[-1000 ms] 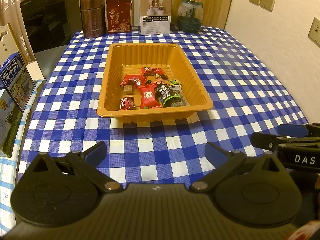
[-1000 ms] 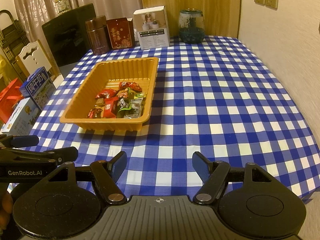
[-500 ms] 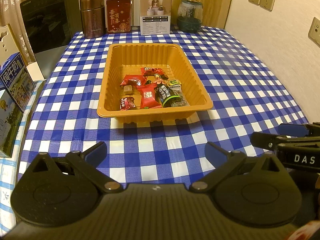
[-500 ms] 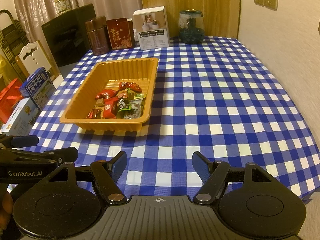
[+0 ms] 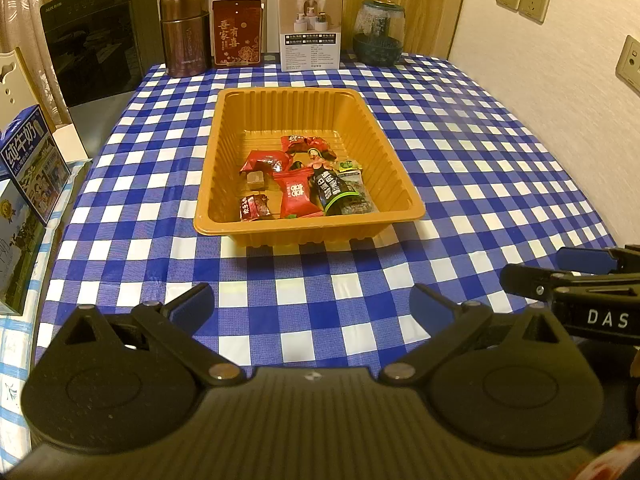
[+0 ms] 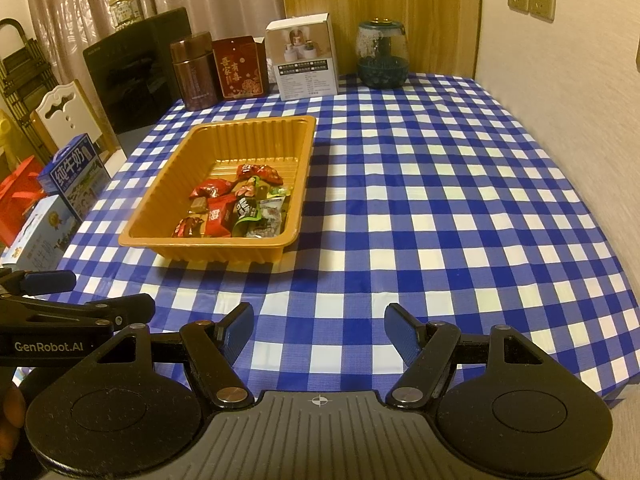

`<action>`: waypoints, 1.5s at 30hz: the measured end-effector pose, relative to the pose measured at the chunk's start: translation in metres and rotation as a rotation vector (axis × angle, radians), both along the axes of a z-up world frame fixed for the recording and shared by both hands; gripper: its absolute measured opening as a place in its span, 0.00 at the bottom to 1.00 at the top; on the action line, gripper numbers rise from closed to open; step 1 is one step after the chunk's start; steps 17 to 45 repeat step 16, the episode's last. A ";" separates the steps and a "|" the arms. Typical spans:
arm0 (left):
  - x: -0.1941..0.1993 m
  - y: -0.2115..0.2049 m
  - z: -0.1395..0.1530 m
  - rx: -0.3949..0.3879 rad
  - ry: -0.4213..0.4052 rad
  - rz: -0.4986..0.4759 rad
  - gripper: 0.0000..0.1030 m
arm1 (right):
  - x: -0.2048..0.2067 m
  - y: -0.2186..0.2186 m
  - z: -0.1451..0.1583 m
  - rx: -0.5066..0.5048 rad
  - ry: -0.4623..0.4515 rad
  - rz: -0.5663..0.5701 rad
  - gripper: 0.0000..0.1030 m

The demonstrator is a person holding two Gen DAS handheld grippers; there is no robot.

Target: Organize snacks

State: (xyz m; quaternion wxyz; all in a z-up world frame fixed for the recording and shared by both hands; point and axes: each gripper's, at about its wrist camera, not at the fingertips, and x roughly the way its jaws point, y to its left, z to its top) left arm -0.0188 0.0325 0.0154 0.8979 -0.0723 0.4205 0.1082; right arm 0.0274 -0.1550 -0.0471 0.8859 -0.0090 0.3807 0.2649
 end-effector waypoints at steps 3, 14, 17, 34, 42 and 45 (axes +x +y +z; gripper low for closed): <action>0.000 0.000 0.000 0.000 0.000 0.000 1.00 | 0.000 0.000 0.000 0.000 0.000 0.000 0.70; -0.001 -0.002 0.000 -0.002 -0.017 -0.016 1.00 | 0.000 0.000 0.000 0.000 0.000 -0.001 0.70; -0.001 0.000 0.000 -0.003 -0.018 -0.021 1.00 | 0.000 0.000 0.000 0.000 -0.001 0.001 0.70; -0.001 0.000 0.000 -0.003 -0.018 -0.021 1.00 | 0.000 0.000 0.000 0.000 -0.001 0.001 0.70; -0.001 0.000 0.000 -0.003 -0.018 -0.021 1.00 | 0.000 0.000 0.000 0.000 -0.001 0.001 0.70; -0.001 0.000 0.000 -0.003 -0.018 -0.021 1.00 | 0.000 0.000 0.000 0.000 -0.001 0.001 0.70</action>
